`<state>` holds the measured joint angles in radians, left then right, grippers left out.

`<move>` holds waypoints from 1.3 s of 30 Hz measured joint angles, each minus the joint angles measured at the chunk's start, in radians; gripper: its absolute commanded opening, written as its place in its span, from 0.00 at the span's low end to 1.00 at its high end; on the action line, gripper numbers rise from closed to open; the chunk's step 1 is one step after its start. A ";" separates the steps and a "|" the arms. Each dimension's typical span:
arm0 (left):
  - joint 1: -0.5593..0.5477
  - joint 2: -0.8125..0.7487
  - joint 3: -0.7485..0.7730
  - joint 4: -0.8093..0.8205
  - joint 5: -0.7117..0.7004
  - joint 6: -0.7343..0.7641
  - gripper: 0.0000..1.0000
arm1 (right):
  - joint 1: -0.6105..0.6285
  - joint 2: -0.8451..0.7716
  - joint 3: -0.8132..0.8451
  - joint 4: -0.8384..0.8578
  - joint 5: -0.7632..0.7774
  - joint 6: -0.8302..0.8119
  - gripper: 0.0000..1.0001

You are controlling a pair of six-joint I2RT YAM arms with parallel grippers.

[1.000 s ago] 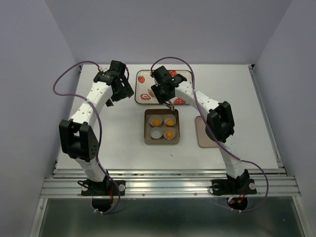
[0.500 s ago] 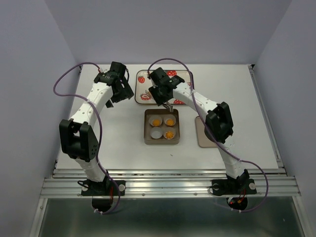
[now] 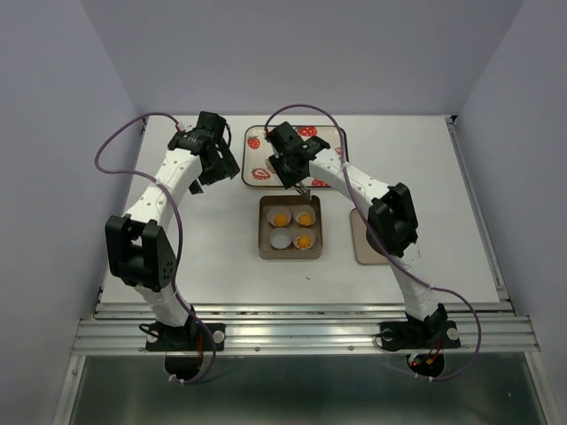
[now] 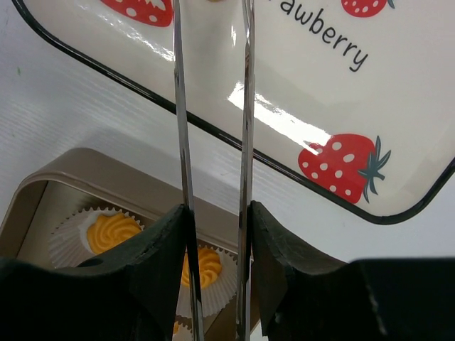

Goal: Pack the cookies

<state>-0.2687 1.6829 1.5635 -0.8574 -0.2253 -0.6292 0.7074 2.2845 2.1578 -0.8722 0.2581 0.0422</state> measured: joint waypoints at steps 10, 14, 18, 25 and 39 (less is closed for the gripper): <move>0.000 0.000 0.001 0.000 -0.005 0.000 0.99 | 0.000 0.000 0.014 0.021 0.032 0.025 0.40; 0.000 0.000 0.004 0.000 -0.005 -0.004 0.99 | 0.000 -0.007 0.006 0.030 0.043 0.024 0.39; 0.000 0.001 0.010 0.000 -0.005 -0.009 0.99 | 0.000 -0.040 -0.033 0.043 0.059 0.017 0.39; 0.000 0.008 0.045 0.000 -0.008 -0.016 0.99 | 0.000 -0.119 -0.098 0.072 0.063 0.005 0.38; 0.000 0.081 0.115 0.025 -0.013 -0.017 0.99 | -0.001 -0.324 -0.290 0.101 -0.068 -0.059 0.38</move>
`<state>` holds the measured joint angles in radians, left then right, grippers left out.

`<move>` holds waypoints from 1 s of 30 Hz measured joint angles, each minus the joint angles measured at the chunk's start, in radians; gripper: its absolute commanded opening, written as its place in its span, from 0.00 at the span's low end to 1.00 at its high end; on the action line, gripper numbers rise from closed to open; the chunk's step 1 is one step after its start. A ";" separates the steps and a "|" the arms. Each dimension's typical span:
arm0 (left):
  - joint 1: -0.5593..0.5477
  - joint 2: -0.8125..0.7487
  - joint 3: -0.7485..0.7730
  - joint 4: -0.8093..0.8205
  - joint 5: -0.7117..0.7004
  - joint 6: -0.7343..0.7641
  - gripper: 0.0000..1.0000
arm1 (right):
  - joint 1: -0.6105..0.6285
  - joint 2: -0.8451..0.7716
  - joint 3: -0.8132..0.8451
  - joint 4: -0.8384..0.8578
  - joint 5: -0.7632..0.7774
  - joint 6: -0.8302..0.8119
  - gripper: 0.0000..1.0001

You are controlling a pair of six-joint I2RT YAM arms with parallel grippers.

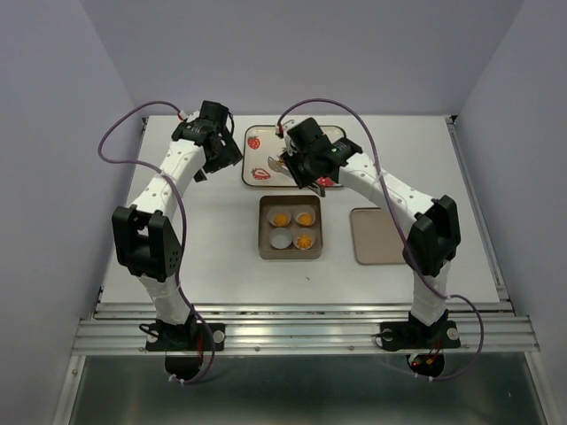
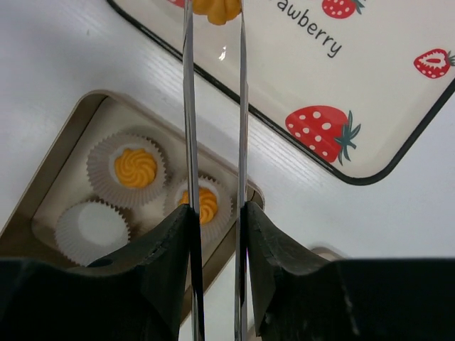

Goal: Pack the cookies

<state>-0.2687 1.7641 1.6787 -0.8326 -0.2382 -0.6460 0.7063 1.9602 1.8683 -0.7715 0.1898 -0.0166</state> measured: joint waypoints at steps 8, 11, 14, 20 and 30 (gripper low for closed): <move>0.000 0.028 0.048 0.029 0.001 -0.003 0.99 | 0.000 -0.171 -0.066 -0.050 -0.116 -0.068 0.38; -0.001 0.037 0.058 0.033 0.002 -0.006 0.99 | 0.000 -0.209 -0.066 -0.106 -0.159 -0.071 0.38; -0.006 0.043 0.061 0.032 0.003 -0.010 0.99 | 0.000 -0.227 -0.066 -0.153 -0.191 -0.070 0.38; -0.017 0.084 0.107 0.033 0.010 -0.010 0.99 | 0.000 -0.244 -0.067 -0.258 -0.274 -0.060 0.38; -0.023 0.114 0.115 0.032 0.019 -0.010 0.99 | 0.000 -0.300 -0.134 -0.338 -0.389 -0.030 0.39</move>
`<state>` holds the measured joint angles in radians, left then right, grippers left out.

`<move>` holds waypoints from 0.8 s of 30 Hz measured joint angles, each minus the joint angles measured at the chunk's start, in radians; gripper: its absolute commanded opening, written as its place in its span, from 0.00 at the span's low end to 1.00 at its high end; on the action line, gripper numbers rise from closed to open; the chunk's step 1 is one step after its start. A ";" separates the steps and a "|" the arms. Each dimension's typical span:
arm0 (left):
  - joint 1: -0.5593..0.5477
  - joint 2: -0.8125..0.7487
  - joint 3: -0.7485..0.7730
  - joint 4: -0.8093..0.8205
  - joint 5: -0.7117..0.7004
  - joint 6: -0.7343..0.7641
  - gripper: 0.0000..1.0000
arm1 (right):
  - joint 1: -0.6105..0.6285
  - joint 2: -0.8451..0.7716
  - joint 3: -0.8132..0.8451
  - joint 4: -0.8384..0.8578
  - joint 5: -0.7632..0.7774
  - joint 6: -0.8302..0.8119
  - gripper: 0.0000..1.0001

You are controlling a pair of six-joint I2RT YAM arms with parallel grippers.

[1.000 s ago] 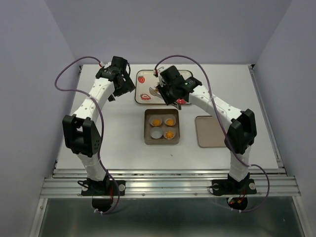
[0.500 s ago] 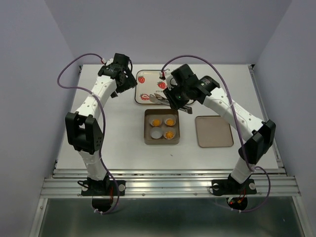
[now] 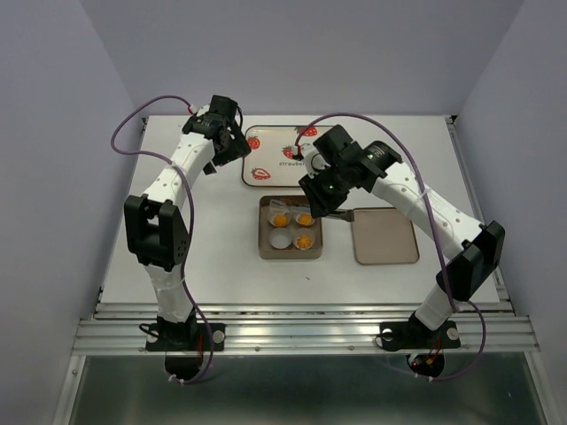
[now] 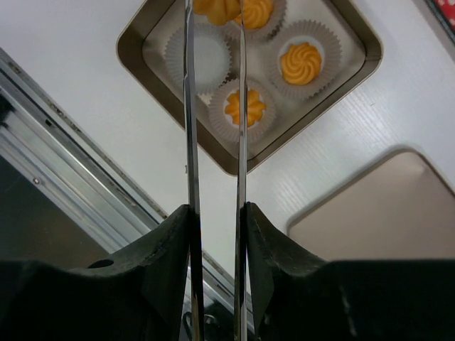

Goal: Pack the cookies

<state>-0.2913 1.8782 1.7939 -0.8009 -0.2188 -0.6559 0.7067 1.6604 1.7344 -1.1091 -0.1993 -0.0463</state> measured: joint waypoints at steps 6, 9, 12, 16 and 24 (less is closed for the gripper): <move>-0.002 0.000 0.000 0.001 0.002 0.000 0.99 | 0.010 -0.002 -0.030 -0.043 -0.033 0.021 0.39; -0.002 0.000 -0.001 0.004 0.002 0.000 0.99 | 0.026 -0.002 -0.032 -0.058 -0.039 0.024 0.39; -0.002 -0.002 -0.013 0.016 0.002 0.000 0.99 | 0.043 -0.004 -0.042 -0.063 -0.042 0.025 0.39; -0.002 -0.008 -0.057 0.025 0.002 0.000 0.99 | 0.061 -0.005 -0.061 -0.071 -0.044 0.025 0.39; -0.002 -0.027 -0.101 0.034 0.002 -0.004 0.99 | 0.077 -0.005 -0.080 -0.072 -0.011 0.028 0.39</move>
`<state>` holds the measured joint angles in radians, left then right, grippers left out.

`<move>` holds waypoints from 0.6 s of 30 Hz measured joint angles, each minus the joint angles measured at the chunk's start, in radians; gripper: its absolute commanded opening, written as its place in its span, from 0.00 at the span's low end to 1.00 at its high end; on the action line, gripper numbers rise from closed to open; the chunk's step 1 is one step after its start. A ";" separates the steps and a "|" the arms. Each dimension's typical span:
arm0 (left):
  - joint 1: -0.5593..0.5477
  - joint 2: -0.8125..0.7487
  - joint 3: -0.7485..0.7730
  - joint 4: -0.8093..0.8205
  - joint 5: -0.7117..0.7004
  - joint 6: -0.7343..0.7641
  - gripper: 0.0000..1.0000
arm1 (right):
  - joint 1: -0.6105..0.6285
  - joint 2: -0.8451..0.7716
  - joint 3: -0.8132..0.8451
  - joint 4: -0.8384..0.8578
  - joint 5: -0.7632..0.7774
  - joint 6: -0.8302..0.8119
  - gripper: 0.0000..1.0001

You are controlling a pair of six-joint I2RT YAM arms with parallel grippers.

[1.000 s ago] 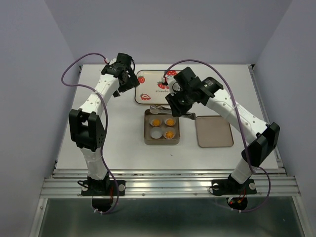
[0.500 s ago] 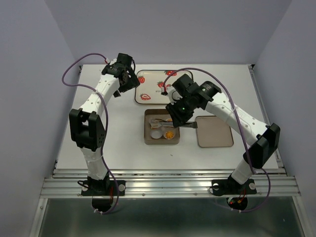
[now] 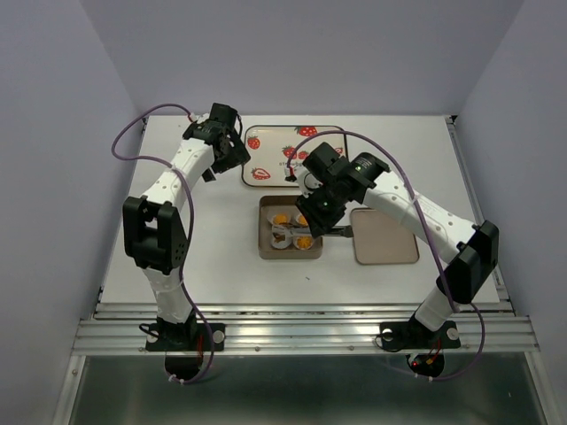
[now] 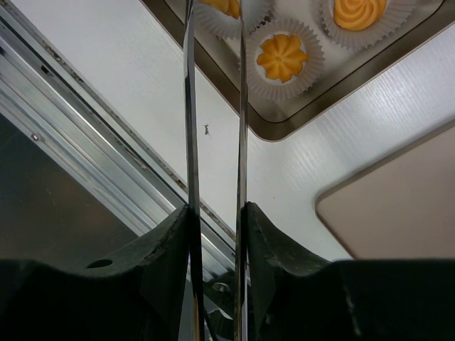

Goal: Pack the cookies

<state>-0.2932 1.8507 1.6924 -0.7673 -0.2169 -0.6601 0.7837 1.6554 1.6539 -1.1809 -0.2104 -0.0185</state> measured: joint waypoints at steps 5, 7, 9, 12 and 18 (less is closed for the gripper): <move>0.000 -0.016 0.000 0.006 0.000 0.000 0.99 | 0.003 0.000 0.000 0.013 0.035 0.000 0.40; 0.000 -0.016 0.000 0.009 0.000 0.000 0.99 | 0.005 0.001 0.000 0.023 0.050 -0.001 0.40; 0.000 -0.016 0.000 0.008 0.000 0.000 0.99 | 0.006 0.001 0.000 0.031 0.060 -0.001 0.40; 0.000 -0.016 0.000 0.009 0.000 0.000 0.99 | 0.012 0.001 -0.006 0.059 0.081 -0.001 0.40; 0.000 -0.016 0.000 0.009 0.000 0.000 0.99 | 0.015 0.001 -0.026 0.105 0.092 -0.002 0.39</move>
<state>-0.2932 1.8343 1.6924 -0.7582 -0.2173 -0.6598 0.7986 1.6562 1.6276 -1.0763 -0.1188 -0.0200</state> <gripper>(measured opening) 0.989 0.399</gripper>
